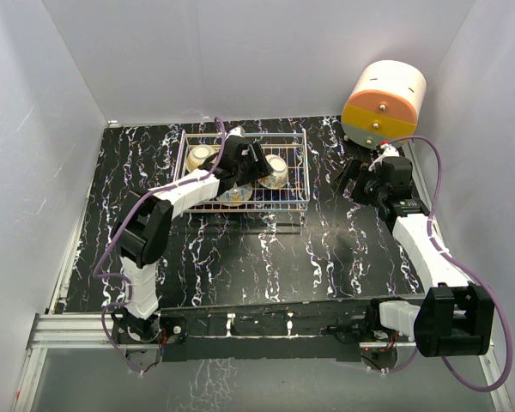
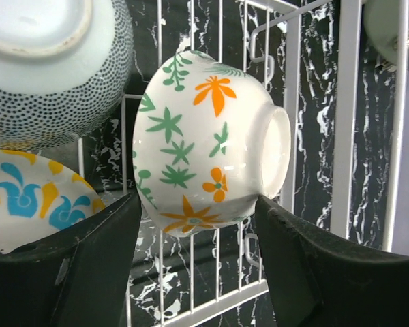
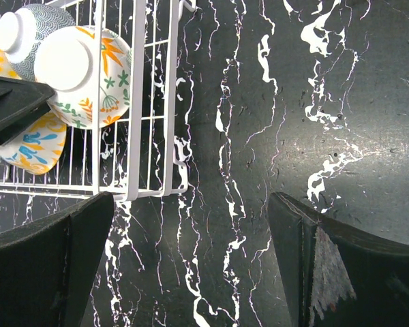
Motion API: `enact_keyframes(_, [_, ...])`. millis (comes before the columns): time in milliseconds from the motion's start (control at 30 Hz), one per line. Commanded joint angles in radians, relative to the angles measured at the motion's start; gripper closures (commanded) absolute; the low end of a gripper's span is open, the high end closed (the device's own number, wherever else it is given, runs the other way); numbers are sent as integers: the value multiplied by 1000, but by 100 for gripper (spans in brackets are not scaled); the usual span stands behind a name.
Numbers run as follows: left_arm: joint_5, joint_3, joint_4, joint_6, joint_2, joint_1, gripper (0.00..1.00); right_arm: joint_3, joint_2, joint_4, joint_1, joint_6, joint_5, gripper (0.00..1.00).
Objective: Load the bowls into the dish rack
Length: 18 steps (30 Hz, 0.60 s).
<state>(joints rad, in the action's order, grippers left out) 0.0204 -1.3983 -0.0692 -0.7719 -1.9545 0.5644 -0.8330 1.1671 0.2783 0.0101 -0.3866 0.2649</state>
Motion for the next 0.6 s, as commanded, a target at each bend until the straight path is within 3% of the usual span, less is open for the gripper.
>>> enact_keyframes(0, [88, -41, 76, 66, 55, -14, 33, 0, -15, -62, -7, 14, 10, 0])
enact_keyframes(267, [101, -71, 106, 91, 67, -3, 27, -6, -22, -60, -7, 8, 11, 0])
enact_keyframes(567, [91, -103, 84, 107, 59, 12, 26, -8, -33, -59, -7, 6, 14, 0])
